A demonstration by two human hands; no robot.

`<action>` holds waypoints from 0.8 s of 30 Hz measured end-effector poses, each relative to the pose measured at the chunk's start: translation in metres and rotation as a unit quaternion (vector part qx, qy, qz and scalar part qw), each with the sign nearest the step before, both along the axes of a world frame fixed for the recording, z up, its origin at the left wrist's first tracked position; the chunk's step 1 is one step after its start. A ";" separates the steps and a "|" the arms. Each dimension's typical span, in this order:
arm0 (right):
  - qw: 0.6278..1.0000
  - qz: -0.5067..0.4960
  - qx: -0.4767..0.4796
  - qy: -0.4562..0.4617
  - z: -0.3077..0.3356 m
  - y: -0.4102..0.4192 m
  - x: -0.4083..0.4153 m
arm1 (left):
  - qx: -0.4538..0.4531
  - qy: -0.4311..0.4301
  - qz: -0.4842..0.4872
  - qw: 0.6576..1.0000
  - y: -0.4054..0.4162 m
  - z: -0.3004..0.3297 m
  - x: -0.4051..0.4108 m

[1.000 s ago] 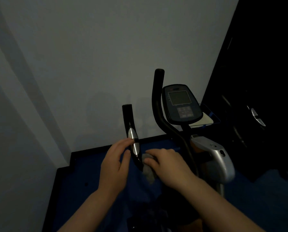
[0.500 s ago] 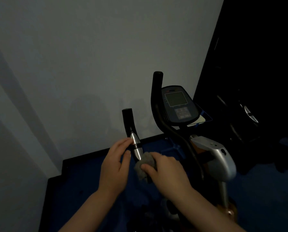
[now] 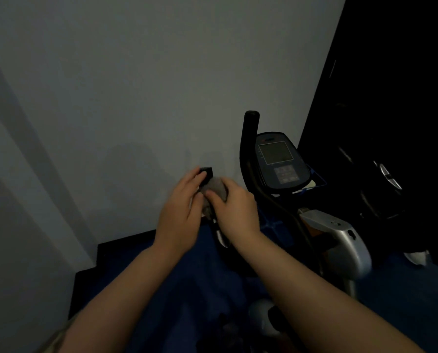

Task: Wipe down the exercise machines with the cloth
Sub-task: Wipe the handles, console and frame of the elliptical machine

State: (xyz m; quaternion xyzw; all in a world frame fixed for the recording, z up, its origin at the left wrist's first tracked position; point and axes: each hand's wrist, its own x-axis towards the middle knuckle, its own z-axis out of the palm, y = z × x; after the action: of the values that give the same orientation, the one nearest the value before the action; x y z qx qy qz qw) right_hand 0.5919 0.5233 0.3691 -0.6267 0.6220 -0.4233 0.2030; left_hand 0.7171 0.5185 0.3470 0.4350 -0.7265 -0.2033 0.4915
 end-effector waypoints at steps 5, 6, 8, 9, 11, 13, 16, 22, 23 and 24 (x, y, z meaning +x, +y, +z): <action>0.999 -0.001 -0.024 -0.030 -0.010 -0.002 0.002 | 0.018 -0.038 -0.005 0.999 -0.012 0.002 0.008; 1.000 -0.003 -0.017 -0.021 -0.006 -0.006 0.000 | 0.021 -0.041 -0.009 0.999 -0.013 0.002 0.008; 1.000 -0.006 -0.018 -0.015 0.005 -0.016 -0.001 | 0.022 -0.038 -0.013 0.999 -0.014 0.001 0.008; 0.999 -0.001 -0.026 -0.030 0.008 -0.019 0.000 | 0.022 -0.035 -0.013 0.999 -0.014 0.000 0.007; 0.996 0.012 -0.039 -0.074 0.005 -0.015 0.002 | 0.027 -0.025 -0.013 0.999 -0.013 0.000 0.007; 0.997 0.018 -0.038 -0.069 -0.006 -0.004 0.000 | 0.030 -0.023 -0.015 0.999 -0.013 -0.001 0.006; 0.999 0.020 -0.023 -0.029 -0.003 -0.007 -0.007 | 0.019 -0.020 -0.011 1.000 -0.012 -0.002 0.005; 0.996 0.016 -0.062 -0.067 0.012 -0.024 0.005 | 0.043 0.036 -0.009 0.998 -0.009 0.002 0.001; 0.997 0.019 -0.052 -0.053 0.008 -0.019 0.002 | 0.045 0.032 -0.007 0.998 -0.009 0.001 0.001; 0.999 0.023 -0.037 -0.034 0.004 -0.015 -0.003 | 0.047 0.027 -0.003 0.999 -0.009 0.000 0.001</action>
State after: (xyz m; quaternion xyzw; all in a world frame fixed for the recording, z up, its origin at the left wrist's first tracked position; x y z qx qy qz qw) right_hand 0.5894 0.5081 0.3732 -0.6330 0.5845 -0.4619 0.2102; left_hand 0.7180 0.5093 0.3469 0.4493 -0.7040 -0.2505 0.4897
